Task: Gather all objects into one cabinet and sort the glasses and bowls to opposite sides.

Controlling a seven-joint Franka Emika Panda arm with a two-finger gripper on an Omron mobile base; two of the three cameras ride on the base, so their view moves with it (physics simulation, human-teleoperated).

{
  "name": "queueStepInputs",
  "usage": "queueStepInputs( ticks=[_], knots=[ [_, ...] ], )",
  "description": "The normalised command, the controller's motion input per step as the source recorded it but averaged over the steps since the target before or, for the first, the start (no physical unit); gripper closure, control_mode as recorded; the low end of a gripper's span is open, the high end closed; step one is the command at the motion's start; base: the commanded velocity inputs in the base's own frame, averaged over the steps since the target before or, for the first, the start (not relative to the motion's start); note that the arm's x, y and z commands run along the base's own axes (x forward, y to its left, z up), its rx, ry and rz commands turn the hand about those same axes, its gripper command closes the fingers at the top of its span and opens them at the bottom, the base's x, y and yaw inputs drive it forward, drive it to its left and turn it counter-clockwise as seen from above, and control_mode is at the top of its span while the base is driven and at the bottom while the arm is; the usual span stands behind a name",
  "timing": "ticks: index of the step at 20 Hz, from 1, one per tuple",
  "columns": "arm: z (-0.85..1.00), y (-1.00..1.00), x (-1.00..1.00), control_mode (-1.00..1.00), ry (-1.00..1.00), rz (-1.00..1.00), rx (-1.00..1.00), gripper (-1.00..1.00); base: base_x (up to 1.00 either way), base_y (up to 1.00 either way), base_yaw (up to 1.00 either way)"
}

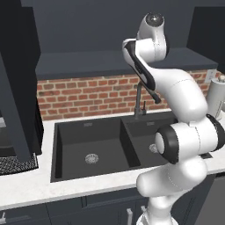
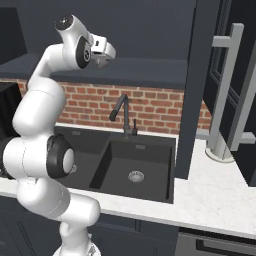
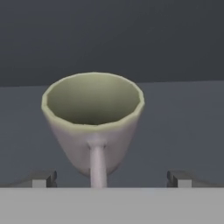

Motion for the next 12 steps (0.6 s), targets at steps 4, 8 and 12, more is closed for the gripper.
queueStepInputs(
  ticks=[4, 8, 12],
  knots=[
    [0.01, 0.0, 0.16, -1.0, 0.0, 0.0, 0.0, -1.0, 0.0, 0.0, 0.0],
    [0.01, 0.03, 0.1, -1.0, 0.01, -0.01, 0.0, -1.0, 0.0, 0.0, 0.0],
    [0.0, 0.04, 0.03, -1.0, 0.01, 0.0, 0.0, -1.0, 0.0, 0.0, 0.0]
  ],
)
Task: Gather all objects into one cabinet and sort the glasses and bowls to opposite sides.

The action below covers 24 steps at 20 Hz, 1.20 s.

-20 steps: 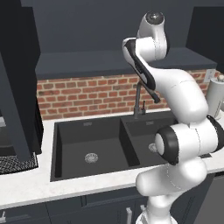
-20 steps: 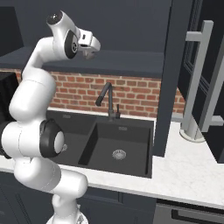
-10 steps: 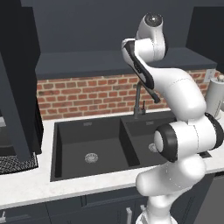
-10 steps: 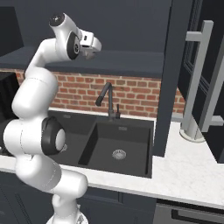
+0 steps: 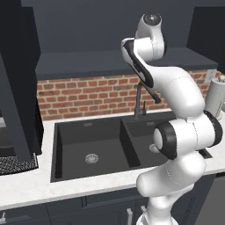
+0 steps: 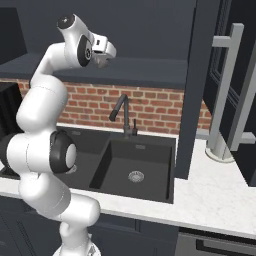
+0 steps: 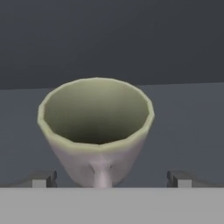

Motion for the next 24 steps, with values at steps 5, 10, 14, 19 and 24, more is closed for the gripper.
queueStepInputs(
  ticks=[5, 10, 14, 19, 24],
  knots=[
    [0.0, 0.01, 0.0, -1.0, 0.0, 0.0, 0.0, 1.0, 0.0, 0.0, 0.0],
    [0.0, 0.0, 0.0, -1.0, 0.0, 0.0, 0.0, 1.0, 0.0, 0.0, 0.0],
    [0.0, 0.0, 0.0, -1.0, 0.0, 0.0, 0.0, 1.0, 0.0, 0.0, 0.0],
    [0.13, 0.0, -0.23, -1.0, -0.02, 0.0, 0.0, 1.0, 0.0, 0.0, 0.0],
    [0.4, 0.0, -0.81, -1.0, -0.09, 0.0, 0.02, 1.0, 0.0, 0.0, 0.0]
  ],
)
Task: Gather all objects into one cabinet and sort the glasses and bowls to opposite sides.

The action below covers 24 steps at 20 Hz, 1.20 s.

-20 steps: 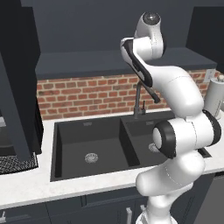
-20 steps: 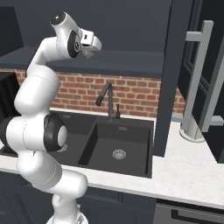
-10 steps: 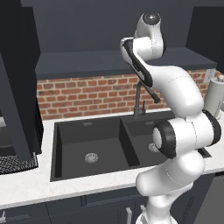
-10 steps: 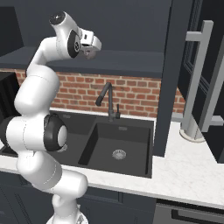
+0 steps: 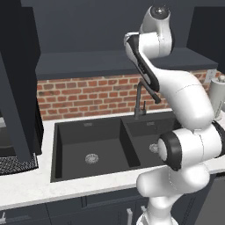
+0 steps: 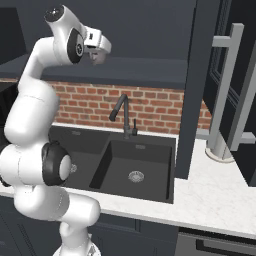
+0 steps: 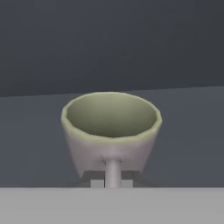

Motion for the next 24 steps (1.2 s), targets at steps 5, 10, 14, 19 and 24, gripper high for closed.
queueStepInputs(
  ticks=[5, 10, 14, 19, 24],
  knots=[
    [0.44, 0.0, -1.0, -1.0, -0.03, 0.0, 0.03, 1.0, 0.0, 0.0, 0.0],
    [0.13, 0.0, -0.64, -1.0, 0.02, 0.0, 0.0, 1.0, 0.0, 0.0, 0.0],
    [-0.01, 0.0, 0.0, -1.0, 0.01, 0.0, 0.0, 1.0, 0.0, 0.0, 0.0],
    [-0.12, 0.0, -0.08, -1.0, -0.09, 0.01, 0.0, 1.0, 0.0, 0.0, 0.0],
    [-0.27, 0.0, -0.17, -1.0, -0.31, 0.03, 0.0, 1.0, 0.0, 0.0, 0.0]
  ],
)
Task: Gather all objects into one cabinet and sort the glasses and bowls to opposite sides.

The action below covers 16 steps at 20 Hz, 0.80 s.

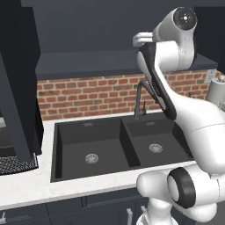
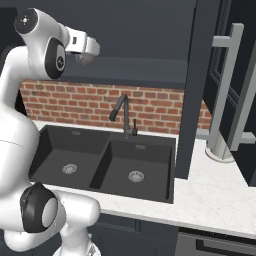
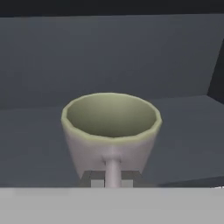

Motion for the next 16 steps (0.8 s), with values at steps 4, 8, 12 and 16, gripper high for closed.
queueStepInputs(
  ticks=[4, 8, 12, 16],
  knots=[
    [-0.01, 0.0, 0.0, -1.0, -0.03, 0.0, 0.0, 1.0, 0.0, 0.0, 0.0],
    [0.0, 0.0, 0.0, -1.0, 0.0, 0.0, 0.0, 1.0, 0.0, 0.0, 0.0],
    [0.0, 0.0, 0.0, -1.0, 0.0, 0.0, 0.0, 1.0, 0.0, 0.0, 0.0],
    [0.0, 0.0, 0.0, -1.0, 0.0, 0.0, 0.0, 1.0, 0.0, 0.0, 0.0]
  ],
)
